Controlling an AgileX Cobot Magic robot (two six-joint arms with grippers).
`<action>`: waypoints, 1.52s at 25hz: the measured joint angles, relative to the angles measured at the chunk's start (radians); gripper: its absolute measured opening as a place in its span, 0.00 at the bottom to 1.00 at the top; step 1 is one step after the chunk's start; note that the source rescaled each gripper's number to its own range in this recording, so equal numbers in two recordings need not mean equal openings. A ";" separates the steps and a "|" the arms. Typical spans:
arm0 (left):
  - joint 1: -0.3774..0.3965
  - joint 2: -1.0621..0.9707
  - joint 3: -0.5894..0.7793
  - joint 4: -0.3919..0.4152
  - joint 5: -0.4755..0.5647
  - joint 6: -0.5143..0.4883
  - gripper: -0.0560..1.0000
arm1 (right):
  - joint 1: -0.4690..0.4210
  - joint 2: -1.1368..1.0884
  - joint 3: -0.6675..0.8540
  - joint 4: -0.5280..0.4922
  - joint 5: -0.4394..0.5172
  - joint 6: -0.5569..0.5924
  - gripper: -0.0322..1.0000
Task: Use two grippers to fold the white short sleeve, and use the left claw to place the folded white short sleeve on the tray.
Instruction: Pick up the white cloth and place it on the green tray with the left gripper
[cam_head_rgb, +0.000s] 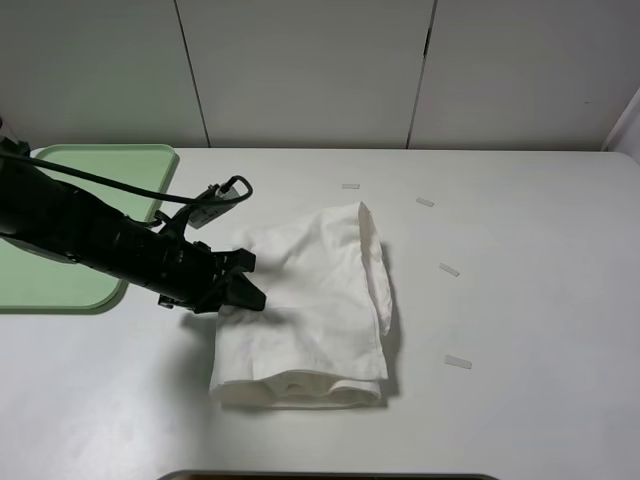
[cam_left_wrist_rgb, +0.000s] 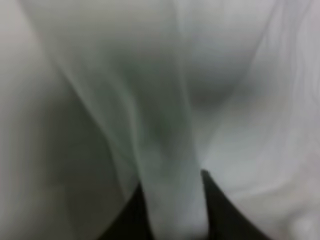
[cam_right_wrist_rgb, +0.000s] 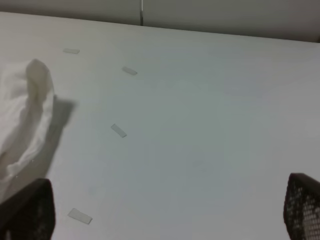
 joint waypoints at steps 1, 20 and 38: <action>0.000 0.000 0.000 0.011 -0.002 0.001 0.27 | 0.000 0.000 0.000 0.000 0.000 0.000 1.00; 0.148 -0.222 -0.120 1.596 -0.310 -0.538 0.12 | 0.000 0.000 0.000 0.000 0.000 0.000 1.00; 0.521 -0.135 -0.121 1.956 -0.714 -0.846 0.12 | 0.000 0.000 0.000 0.000 0.000 0.000 1.00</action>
